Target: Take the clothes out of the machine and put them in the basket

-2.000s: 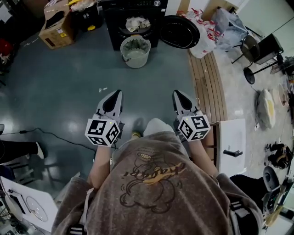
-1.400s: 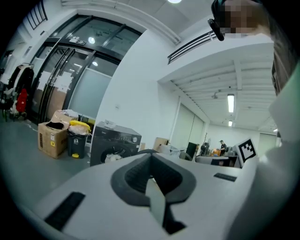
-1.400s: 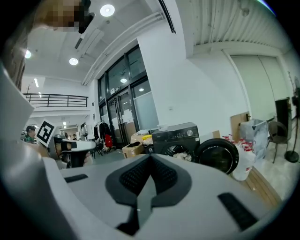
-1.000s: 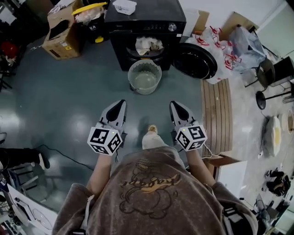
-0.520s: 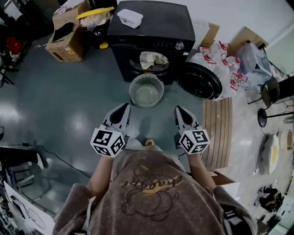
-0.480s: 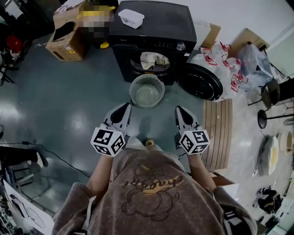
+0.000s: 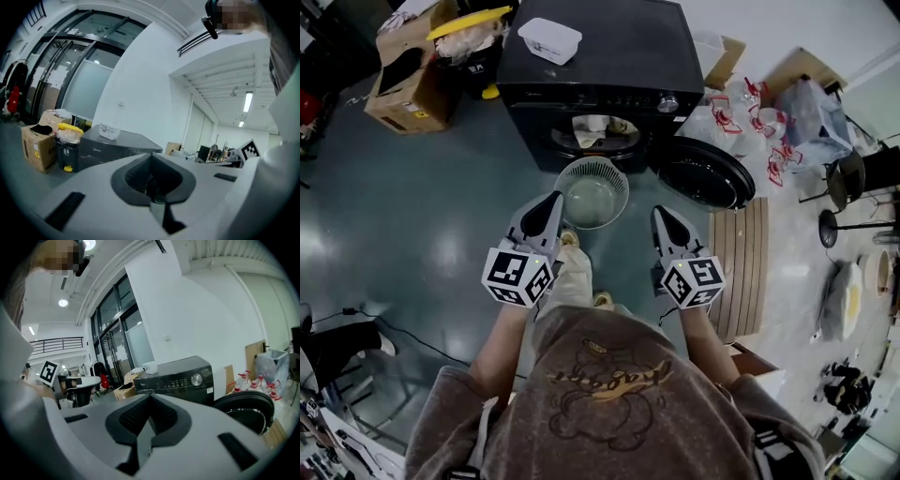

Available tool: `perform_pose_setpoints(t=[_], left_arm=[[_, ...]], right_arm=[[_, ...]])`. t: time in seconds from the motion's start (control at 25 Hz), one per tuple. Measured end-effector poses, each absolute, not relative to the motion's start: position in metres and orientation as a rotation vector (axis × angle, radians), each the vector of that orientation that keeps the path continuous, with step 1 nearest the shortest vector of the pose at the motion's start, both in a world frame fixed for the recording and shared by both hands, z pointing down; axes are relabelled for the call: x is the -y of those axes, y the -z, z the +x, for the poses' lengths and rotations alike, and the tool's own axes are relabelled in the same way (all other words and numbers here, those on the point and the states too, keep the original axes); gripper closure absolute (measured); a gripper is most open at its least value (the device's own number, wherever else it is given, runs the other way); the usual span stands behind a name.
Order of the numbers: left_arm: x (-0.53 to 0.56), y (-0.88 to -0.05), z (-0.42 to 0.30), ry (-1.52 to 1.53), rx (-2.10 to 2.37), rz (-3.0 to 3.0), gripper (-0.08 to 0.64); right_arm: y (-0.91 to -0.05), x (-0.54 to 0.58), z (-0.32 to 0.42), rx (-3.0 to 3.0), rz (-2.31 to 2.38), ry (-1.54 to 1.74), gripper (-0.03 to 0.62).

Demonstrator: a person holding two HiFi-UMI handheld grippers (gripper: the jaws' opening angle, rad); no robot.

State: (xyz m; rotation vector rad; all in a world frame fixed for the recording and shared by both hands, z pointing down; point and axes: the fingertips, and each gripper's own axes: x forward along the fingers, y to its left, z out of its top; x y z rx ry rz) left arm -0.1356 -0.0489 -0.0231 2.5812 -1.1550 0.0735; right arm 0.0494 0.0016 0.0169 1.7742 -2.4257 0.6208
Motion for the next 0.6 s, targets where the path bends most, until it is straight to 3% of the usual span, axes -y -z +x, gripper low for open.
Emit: perform_pose_setpoints(t=[0.28,0.6], left_arm=[[0.156,-0.026,-0.123,-0.124,1.090,2.587,0.555],[0.250,-0.143,-0.109,-0.151,1.004,2.609,0.555]], right_arm=[[-0.053,0.092,0.044,2.425,1.745,-0.658,0.595],[-0.156,0.181,0.054,2.406,1.787,-0.630,0.595]])
